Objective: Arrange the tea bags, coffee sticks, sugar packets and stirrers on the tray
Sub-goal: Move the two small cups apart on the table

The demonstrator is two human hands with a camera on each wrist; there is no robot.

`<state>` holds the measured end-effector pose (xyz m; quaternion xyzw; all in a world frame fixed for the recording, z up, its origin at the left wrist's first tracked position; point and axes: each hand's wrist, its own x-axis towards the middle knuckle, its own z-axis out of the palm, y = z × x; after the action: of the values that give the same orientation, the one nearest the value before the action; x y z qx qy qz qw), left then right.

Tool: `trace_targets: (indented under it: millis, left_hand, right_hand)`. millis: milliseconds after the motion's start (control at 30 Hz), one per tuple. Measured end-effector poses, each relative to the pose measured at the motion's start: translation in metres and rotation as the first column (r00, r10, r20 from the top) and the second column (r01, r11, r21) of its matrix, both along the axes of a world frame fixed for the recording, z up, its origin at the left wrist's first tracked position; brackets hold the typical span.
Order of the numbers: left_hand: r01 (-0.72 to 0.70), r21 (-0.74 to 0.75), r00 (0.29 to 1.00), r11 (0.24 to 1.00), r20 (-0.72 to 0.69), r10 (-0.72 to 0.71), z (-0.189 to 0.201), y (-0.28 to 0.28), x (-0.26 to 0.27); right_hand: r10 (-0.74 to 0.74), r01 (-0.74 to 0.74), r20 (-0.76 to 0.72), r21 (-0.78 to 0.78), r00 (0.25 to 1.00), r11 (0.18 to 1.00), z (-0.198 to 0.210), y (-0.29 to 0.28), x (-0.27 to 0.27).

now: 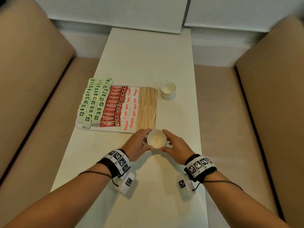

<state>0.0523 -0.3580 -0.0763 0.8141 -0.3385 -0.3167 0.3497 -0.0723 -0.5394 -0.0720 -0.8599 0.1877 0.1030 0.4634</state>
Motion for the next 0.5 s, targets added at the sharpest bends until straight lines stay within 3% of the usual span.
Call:
trace_targets:
  millis: [300,500]
  left_hand:
    - [-0.028,-0.065,0.997,0.998,0.069,0.033,0.030,-0.056,0.048]
    - [-0.049,-0.082,0.996,0.995,0.077,0.055,0.033,-0.090,0.067]
  right_hand:
    - [-0.080,0.083,0.104,-0.024,0.991,0.996,0.034,-0.045,0.043]
    - [-0.099,0.104,0.113,-0.039,0.989,0.994,0.023,-0.072,0.069]
